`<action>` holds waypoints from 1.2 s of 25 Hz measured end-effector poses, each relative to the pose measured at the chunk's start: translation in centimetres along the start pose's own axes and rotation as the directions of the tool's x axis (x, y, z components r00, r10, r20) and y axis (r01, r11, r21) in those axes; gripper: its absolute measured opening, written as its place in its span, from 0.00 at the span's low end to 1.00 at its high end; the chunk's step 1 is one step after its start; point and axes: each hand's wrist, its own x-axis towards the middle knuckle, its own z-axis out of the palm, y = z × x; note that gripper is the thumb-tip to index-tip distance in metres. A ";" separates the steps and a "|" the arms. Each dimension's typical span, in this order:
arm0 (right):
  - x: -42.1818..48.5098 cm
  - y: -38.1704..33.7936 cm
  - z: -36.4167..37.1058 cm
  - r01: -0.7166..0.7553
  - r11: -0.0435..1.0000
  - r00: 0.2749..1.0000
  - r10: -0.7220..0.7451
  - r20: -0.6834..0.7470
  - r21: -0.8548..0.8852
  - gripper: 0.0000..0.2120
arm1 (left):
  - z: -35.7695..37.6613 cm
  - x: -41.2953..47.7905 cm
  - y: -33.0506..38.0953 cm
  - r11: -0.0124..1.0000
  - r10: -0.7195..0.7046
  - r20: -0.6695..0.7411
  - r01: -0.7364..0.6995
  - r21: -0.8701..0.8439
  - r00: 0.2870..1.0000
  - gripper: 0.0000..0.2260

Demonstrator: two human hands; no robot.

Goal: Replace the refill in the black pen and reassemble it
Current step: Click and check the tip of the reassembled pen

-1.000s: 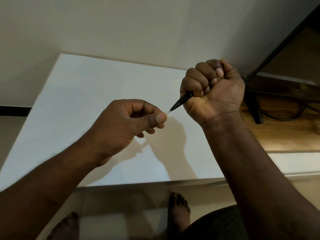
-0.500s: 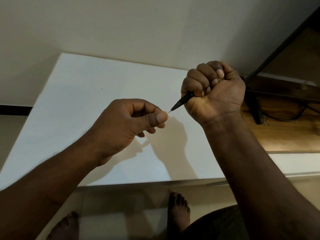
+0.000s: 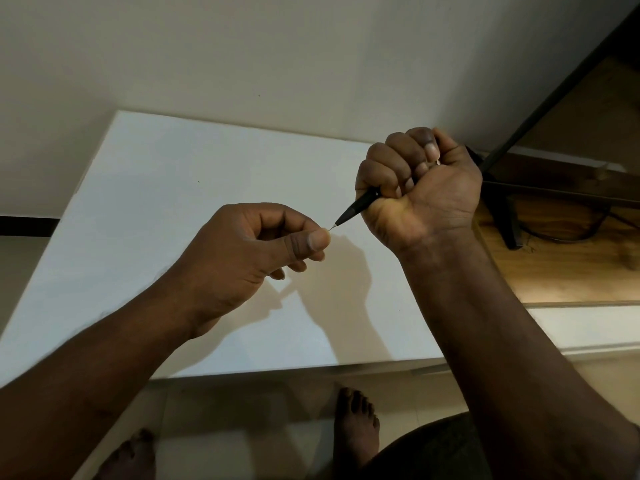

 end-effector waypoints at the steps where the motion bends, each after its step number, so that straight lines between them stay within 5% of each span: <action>1: 0.0 0.0 0.0 0.001 1.000 1.000 -0.001 0.002 -0.003 0.23 | 0.0 0.0 0.0 1.000 0.000 -0.002 0.000 -0.001 1.000 0.14; 30: 0.3 -0.2 -0.3 0.048 0.999 0.998 -0.049 -0.043 -0.022 0.22 | -0.1 0.1 0.1 1.000 0.001 0.012 -0.001 -0.017 1.000 0.14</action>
